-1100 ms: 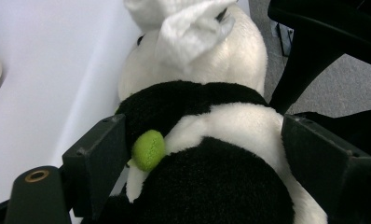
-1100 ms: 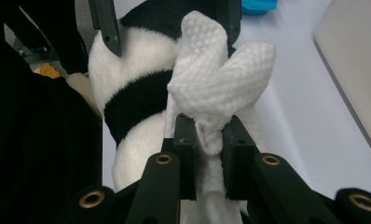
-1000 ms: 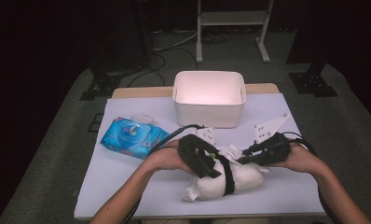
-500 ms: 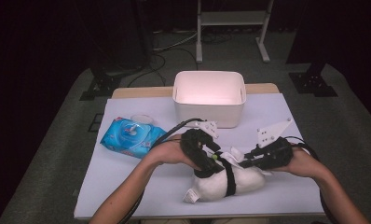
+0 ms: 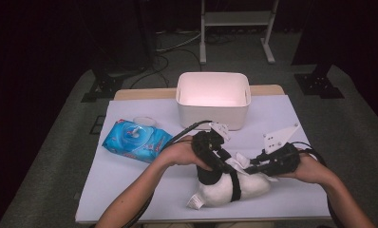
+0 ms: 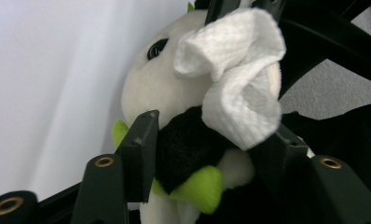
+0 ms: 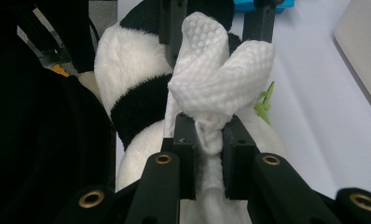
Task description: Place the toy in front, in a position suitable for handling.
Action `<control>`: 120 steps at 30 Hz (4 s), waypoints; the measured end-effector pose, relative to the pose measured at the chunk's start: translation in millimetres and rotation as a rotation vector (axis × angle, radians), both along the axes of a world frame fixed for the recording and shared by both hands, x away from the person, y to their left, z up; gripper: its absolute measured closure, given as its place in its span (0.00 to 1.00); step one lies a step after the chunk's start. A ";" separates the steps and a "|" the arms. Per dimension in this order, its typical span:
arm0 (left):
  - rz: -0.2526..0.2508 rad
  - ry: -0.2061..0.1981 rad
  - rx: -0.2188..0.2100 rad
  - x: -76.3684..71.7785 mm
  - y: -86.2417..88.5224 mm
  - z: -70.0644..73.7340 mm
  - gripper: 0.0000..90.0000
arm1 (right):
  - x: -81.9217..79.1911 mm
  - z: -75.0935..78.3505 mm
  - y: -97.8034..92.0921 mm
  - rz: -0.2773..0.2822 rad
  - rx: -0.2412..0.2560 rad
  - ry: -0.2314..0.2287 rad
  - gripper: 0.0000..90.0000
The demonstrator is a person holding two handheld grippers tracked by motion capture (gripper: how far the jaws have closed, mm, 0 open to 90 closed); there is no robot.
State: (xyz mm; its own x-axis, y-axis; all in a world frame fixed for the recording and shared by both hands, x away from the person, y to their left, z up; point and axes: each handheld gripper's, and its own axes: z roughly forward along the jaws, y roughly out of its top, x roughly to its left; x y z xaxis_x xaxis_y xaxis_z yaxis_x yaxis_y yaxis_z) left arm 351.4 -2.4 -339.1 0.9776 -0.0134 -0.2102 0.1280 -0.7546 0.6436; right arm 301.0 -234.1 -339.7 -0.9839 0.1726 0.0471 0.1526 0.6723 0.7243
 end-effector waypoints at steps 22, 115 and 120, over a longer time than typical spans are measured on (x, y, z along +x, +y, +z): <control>-0.033 -0.140 0.042 22.6 -3.6 24.4 0.83 | 17.8 10.7 -3.3 -0.048 0.027 -0.048 0.86; 0.015 -0.115 0.092 19.4 -5.9 -12.1 0.76 | -5.2 -30.5 19.2 0.044 -0.023 0.022 0.86; 0.014 -0.134 0.075 21.0 -1.7 -3.4 0.79 | -1.1 -19.4 13.9 0.022 -0.008 -0.010 0.86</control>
State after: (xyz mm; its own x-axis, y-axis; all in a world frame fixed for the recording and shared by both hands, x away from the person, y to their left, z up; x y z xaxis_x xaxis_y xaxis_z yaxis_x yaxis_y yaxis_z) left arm 372.4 -4.1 -342.5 0.9969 0.0107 -0.0779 0.0553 -0.7998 0.5978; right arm 299.9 -220.1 -359.1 -0.9879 0.1508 0.0362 0.1304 0.6815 0.7201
